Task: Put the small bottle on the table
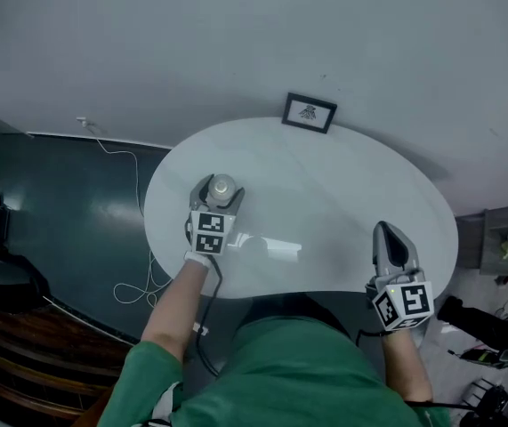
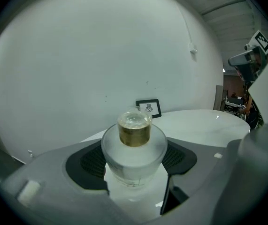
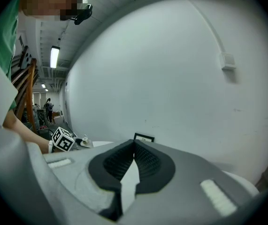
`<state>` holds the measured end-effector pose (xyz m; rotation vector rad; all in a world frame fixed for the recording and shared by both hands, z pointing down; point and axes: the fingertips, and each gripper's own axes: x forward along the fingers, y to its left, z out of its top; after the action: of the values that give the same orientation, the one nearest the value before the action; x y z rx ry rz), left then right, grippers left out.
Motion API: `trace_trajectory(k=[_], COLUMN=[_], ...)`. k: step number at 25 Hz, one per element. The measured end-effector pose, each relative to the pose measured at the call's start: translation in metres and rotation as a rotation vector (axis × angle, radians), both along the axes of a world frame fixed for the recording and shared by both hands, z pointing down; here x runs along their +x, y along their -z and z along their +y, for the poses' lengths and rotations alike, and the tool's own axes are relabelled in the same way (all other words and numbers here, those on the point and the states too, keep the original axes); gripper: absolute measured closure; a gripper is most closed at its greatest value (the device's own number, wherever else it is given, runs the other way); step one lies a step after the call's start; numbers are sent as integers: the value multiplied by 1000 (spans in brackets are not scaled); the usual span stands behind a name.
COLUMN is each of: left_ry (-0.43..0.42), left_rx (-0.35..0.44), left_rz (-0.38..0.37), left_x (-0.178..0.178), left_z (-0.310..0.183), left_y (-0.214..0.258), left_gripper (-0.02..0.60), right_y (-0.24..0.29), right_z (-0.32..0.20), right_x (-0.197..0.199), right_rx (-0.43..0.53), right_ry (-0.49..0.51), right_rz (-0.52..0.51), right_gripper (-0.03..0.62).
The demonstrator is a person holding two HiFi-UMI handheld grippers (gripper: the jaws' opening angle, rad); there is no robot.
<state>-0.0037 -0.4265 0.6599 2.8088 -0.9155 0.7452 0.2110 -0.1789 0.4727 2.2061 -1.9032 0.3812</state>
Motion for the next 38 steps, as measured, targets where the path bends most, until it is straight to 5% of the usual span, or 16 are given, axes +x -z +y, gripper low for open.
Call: trace_trajectory(k=[13,38], left_ry=[-4,-19], left_rx=[-70,-89], left_rz=[-66,-72], left_x=[16,4], left_z=[-17,-2], left_y=[-62,-59], left_gripper=[235,227], right_y=[-12,-18], right_z=[-3,-32], right_x=[-1,-19], right_rx=[-59,-19], right_ry=[-14,93], right_rz=[-20,-65], right_gripper=[595,595])
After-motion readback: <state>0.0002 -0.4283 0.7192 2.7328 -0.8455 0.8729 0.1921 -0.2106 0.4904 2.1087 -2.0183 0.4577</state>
